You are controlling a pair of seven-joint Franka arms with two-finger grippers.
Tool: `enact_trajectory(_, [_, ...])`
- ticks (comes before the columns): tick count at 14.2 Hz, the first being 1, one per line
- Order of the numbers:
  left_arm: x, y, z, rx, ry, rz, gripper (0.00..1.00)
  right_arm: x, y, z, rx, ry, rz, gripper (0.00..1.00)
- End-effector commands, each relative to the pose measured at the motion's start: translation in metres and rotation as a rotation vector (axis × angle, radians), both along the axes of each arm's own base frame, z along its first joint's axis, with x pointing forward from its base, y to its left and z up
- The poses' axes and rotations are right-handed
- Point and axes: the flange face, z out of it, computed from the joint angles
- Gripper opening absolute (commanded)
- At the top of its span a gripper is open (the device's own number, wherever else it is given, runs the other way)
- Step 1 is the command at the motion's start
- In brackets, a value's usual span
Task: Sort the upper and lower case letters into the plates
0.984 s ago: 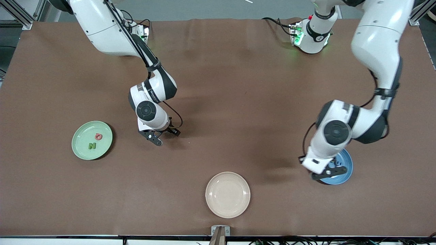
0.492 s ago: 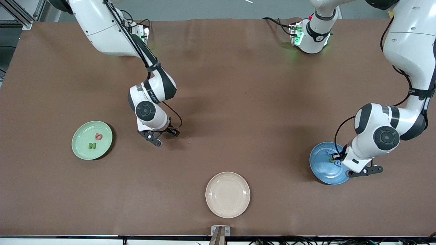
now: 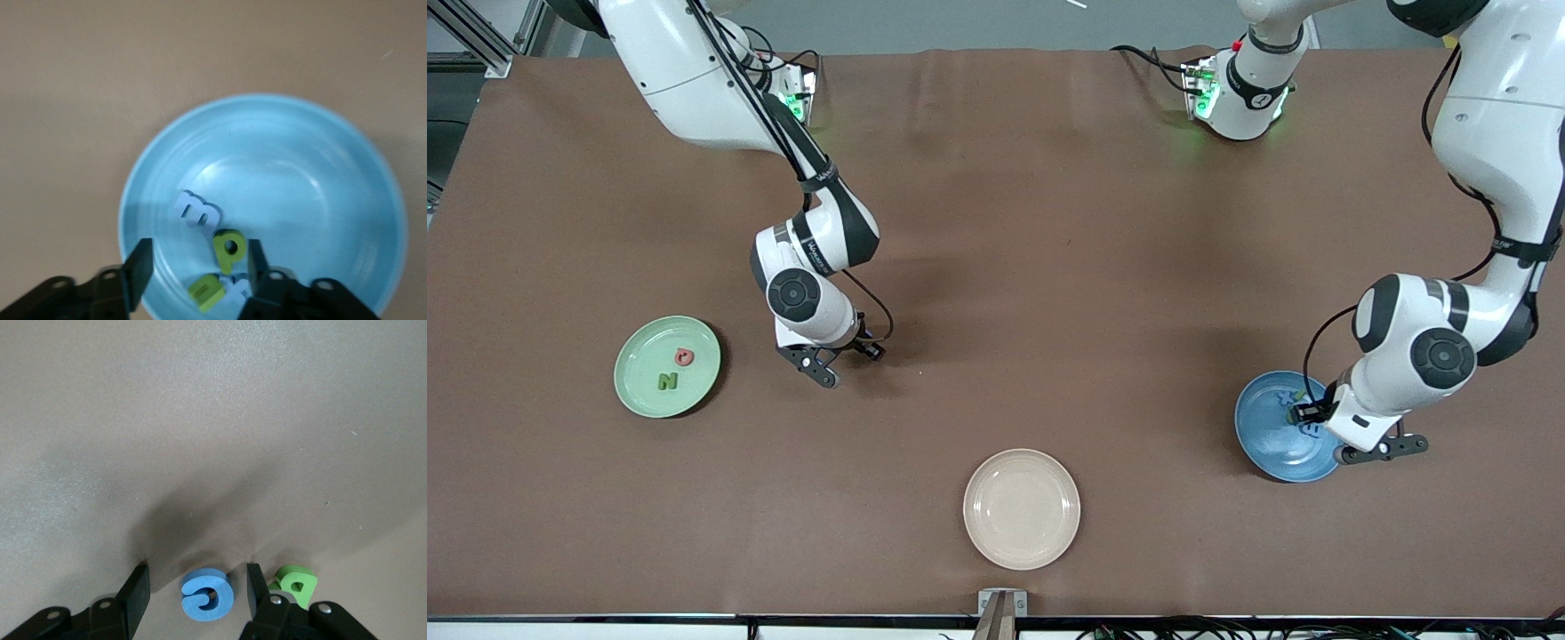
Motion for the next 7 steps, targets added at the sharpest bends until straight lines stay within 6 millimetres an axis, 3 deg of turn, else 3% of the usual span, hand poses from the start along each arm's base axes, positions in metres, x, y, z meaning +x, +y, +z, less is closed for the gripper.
enact_trajectory(1, [-0.008,-0.006,0.087,0.065,-0.010,-0.034,1.00,-0.004,-0.004,-0.001,0.007,0.013,-0.002,0.60])
enact_trajectory(4, [-0.014,0.001,0.165,0.068,-0.006,-0.069,1.00,-0.007,0.002,-0.001,0.007,0.011,0.009,0.48])
enact_trajectory(7, [-0.023,0.018,0.227,0.051,0.072,-0.030,1.00,-0.007,0.002,-0.001,0.007,0.011,0.010,0.36])
